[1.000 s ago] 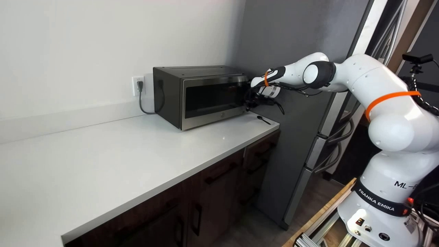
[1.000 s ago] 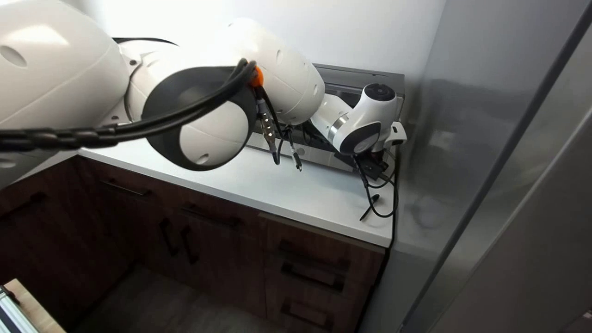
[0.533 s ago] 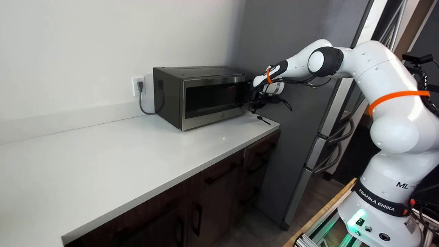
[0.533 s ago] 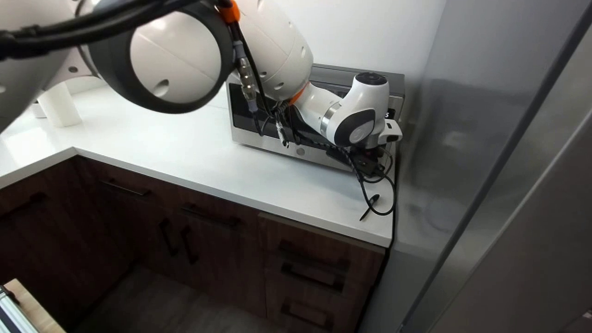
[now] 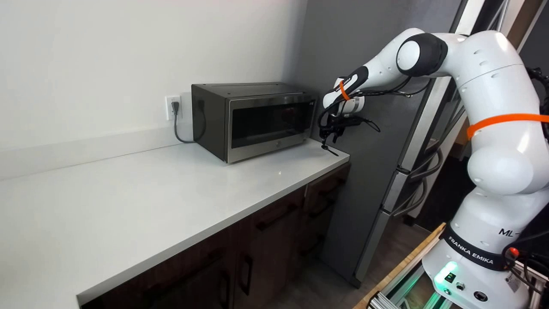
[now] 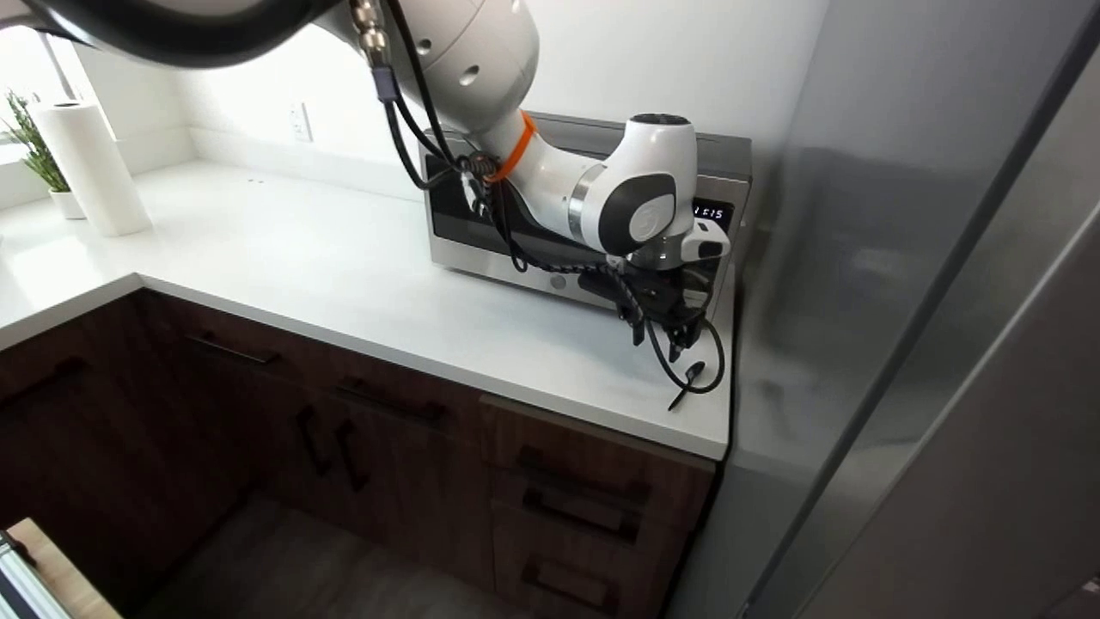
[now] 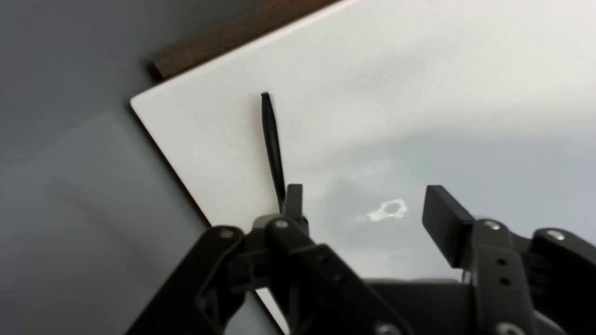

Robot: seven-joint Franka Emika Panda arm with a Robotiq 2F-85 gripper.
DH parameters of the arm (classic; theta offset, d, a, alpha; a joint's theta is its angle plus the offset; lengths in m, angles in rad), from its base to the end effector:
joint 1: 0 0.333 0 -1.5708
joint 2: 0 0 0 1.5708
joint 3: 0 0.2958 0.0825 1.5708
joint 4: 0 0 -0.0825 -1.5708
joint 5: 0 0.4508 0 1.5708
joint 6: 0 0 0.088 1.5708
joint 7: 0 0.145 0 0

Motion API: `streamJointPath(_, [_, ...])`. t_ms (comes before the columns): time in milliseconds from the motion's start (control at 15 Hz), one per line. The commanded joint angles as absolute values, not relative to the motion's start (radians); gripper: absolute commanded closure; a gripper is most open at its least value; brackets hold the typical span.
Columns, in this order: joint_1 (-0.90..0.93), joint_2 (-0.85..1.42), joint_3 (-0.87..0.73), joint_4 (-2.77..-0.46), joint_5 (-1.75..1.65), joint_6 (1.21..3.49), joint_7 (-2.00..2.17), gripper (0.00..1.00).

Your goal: Press a button on the microwave, then open it

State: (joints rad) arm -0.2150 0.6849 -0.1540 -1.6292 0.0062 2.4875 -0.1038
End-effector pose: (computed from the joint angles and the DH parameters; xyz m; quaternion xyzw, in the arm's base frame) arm 0.7038 -0.2642 0.1432 0.9885 -0.1125 0.0773 0.0646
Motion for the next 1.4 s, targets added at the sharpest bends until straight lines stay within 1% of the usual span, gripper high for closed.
streamJointPath(0, [-0.168,0.536,-0.189,-1.817,-0.057,2.505,-0.045,0.01])
streamJointPath(267, [-0.131,0.405,-0.221,-1.944,-0.120,2.531,0.022,0.00])
streamJointPath(600, [-0.080,0.243,-0.277,-2.079,-0.267,2.609,0.153,0.00])
streamJointPath(867, [-0.071,0.124,-0.289,-2.167,-0.404,2.699,0.225,0.00])
streamJointPath(1067, [-0.096,0.073,-0.279,-2.199,-0.436,2.812,0.274,0.00])
streamJointPath(1333, [-0.118,0.056,-0.289,-2.214,-0.373,3.032,0.288,0.00])
